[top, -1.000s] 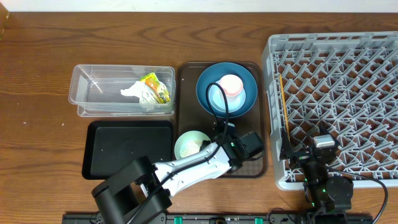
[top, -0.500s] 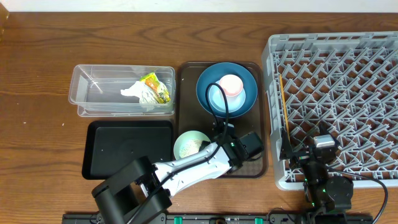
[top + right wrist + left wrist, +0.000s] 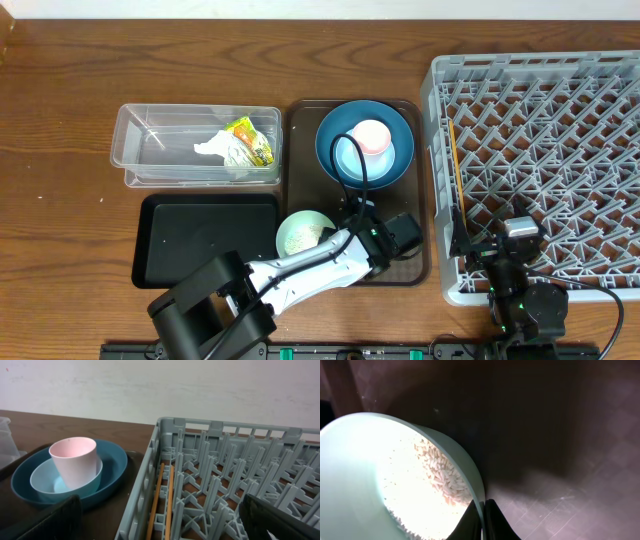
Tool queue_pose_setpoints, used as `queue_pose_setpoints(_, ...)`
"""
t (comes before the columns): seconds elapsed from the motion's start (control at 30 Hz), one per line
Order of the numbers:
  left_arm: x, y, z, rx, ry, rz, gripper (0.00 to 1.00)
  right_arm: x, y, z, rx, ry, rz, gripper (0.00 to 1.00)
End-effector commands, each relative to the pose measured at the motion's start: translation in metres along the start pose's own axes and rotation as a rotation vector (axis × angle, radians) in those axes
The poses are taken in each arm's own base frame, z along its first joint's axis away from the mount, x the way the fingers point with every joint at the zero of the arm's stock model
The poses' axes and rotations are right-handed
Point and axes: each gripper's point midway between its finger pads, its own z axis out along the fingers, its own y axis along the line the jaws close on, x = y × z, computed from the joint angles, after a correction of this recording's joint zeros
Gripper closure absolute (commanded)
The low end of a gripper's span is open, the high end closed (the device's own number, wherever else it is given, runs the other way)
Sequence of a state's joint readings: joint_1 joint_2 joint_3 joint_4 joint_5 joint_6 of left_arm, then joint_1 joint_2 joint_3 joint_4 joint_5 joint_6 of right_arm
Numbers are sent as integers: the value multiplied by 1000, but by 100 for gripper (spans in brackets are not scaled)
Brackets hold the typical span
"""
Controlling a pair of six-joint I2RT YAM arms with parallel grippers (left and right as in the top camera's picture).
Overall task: Sort waste into correct bins and load items into the dishwasher rack
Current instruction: 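Carry the mint bowl left over the black tray with the left gripper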
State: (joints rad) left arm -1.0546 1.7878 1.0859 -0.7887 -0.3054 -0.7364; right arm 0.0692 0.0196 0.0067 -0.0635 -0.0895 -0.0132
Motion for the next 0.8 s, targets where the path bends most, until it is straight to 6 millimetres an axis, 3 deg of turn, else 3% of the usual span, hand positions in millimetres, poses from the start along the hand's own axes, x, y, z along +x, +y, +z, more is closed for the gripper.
queue_pose_setpoints(0.0,-8,5,-14,13,-28,-24,94,2,3,0,-10,5,-11,1)
queue_pose_setpoints(0.33,-23,15,-81,207,-125,-107,94,2,3,0,-10,5,-11,1)
queue_pose_setpoints(0.53,-30,59,-108,261,-145,-197,94,2,3,0,-11,5,-11,1)
queue_pose_setpoints(0.77,-31,118,-108,362,-40,-297,94,2,3,0,-11,5,-11,1)
